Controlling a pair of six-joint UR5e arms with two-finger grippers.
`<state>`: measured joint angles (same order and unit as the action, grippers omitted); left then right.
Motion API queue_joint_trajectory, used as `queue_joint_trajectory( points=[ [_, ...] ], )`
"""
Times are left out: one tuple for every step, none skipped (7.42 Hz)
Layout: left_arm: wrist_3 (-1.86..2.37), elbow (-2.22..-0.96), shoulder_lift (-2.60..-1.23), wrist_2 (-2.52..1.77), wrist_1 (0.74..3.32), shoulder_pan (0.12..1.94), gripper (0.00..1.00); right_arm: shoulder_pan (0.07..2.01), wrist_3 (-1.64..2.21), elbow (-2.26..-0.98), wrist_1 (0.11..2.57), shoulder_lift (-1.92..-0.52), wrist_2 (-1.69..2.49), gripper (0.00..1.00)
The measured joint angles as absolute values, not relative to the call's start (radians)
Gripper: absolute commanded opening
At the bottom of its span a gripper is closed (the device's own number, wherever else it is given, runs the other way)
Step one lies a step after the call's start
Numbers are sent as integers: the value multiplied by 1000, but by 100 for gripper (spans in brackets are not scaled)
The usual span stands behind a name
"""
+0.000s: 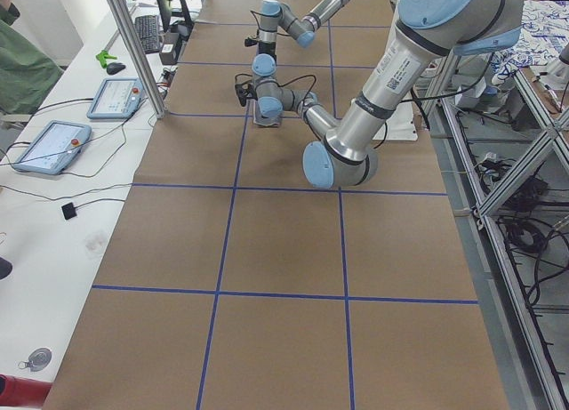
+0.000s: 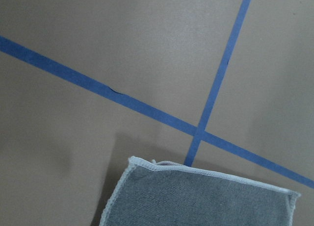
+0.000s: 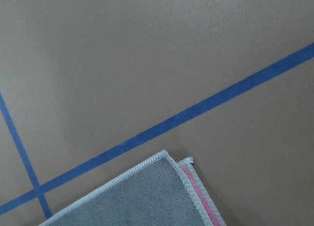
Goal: Fold towel twice with both arms
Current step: 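Open both grippers and raise the left gripper away while right hovers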
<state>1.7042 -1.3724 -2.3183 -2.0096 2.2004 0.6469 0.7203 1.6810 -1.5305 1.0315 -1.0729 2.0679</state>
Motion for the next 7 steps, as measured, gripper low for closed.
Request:
queue_joint_trajectory(
  points=[
    [1704, -1382, -2318, -2034, 2197, 665, 100, 721, 1681, -1539, 1035, -1077, 2071, 99],
    [1704, -1400, -2316, -2077, 2190, 695, 100, 721, 1680, -1547, 1040, -1079, 2076, 99],
    [1703, -1417, -2315, -2126, 2186, 734, 100, 717, 1678, -1552, 1043, -1084, 2081, 99],
    [1699, -1424, -2313, -2167, 2184, 772, 100, 704, 1676, -1555, 1045, -1090, 2082, 99],
    [1696, -1426, -2311, -2193, 2183, 800, 100, 682, 1674, -1553, 1046, -1095, 2081, 99],
    [1695, -1427, -2311, -2204, 2183, 812, 100, 661, 1672, -1547, 1046, -1100, 2079, 97],
    [1694, -1427, -2311, -2208, 2183, 818, 100, 648, 1671, -1544, 1046, -1106, 2080, 87]
  ],
)
